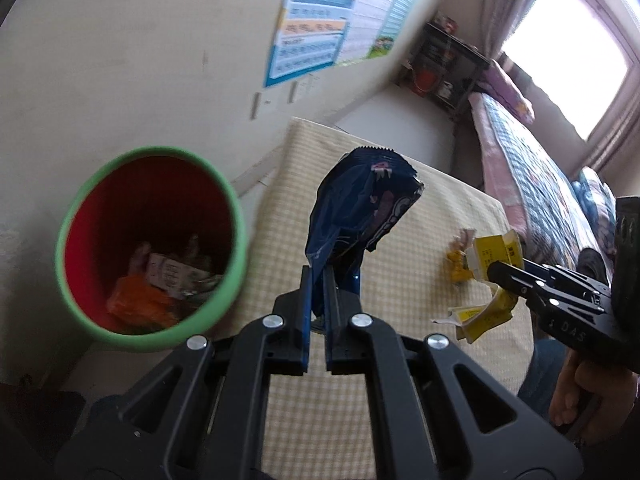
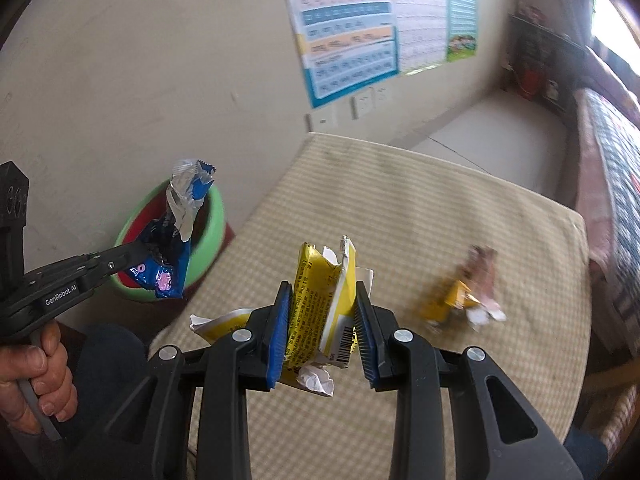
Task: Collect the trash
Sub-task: 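Carry the blue bag and yellow wrapper over the red bin and open both tools, then move both tools back over the table toward the last wrappers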
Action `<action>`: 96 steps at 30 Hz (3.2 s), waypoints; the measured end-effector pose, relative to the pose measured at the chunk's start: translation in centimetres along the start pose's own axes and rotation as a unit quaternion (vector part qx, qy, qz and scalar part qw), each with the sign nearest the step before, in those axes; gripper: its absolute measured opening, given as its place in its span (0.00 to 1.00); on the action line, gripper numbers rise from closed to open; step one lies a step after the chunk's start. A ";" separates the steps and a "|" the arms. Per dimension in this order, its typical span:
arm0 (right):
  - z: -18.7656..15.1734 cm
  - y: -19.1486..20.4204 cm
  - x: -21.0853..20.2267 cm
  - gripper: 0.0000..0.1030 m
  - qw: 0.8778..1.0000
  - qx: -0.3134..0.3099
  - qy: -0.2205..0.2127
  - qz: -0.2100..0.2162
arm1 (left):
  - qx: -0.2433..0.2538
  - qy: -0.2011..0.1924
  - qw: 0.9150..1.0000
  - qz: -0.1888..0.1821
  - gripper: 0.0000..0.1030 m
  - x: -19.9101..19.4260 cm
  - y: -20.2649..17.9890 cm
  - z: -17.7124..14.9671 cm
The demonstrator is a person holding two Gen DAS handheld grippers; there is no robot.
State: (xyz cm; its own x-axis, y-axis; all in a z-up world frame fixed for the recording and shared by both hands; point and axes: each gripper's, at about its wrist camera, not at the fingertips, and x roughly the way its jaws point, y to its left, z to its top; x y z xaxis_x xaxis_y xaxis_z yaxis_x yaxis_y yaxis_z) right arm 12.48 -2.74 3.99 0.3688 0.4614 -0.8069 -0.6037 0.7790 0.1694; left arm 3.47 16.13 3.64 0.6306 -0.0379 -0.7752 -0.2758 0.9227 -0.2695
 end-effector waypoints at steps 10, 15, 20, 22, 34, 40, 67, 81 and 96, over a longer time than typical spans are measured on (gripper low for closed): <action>3.4 6.9 4.0 0.29 0.998 -0.053 0.005 0.046 | -0.053 -0.017 0.998 0.040 0.04 -1.9 7.5 0.4; 5.3 10.3 6.0 0.29 0.995 -0.073 0.005 0.064 | -0.077 -0.020 0.995 0.056 0.04 -2.5 10.8 0.5; 6.7 13.5 8.4 0.29 0.993 -0.093 0.011 0.077 | -0.099 -0.024 0.992 0.070 0.04 -2.7 14.1 0.7; 7.1 14.7 9.3 0.29 0.991 -0.101 0.014 0.083 | -0.106 -0.025 0.991 0.075 0.04 -2.8 15.2 0.7; 8.9 18.8 14.0 0.29 0.986 -0.129 0.029 0.100 | -0.121 -0.022 0.989 0.083 0.04 -2.3 19.0 1.1; 8.4 19.3 15.2 0.38 0.985 -0.138 0.040 0.095 | -0.127 -0.020 0.989 0.077 0.12 -1.6 19.8 1.4; 4.7 9.8 5.5 0.93 0.996 -0.066 -0.007 0.053 | -0.093 -0.061 0.990 0.084 0.95 -4.3 11.4 1.7; 0.8 -0.5 -1.6 0.93 0.999 0.002 -0.036 -0.003 | -0.019 -0.052 0.998 0.031 0.95 -2.8 0.4 1.0; -3.9 -10.1 -5.2 0.93 0.995 0.075 -0.039 -0.059 | 0.045 -0.022 0.999 -0.019 0.95 0.0 -8.5 0.0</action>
State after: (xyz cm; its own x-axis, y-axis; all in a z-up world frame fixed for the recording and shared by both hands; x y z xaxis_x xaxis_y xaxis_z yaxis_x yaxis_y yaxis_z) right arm 13.93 -14.69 4.27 0.4884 0.3890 -0.7812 -0.4425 0.8819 0.1625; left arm 5.80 8.25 5.91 0.6718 -0.0579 -0.7384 -0.1867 0.9515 -0.2445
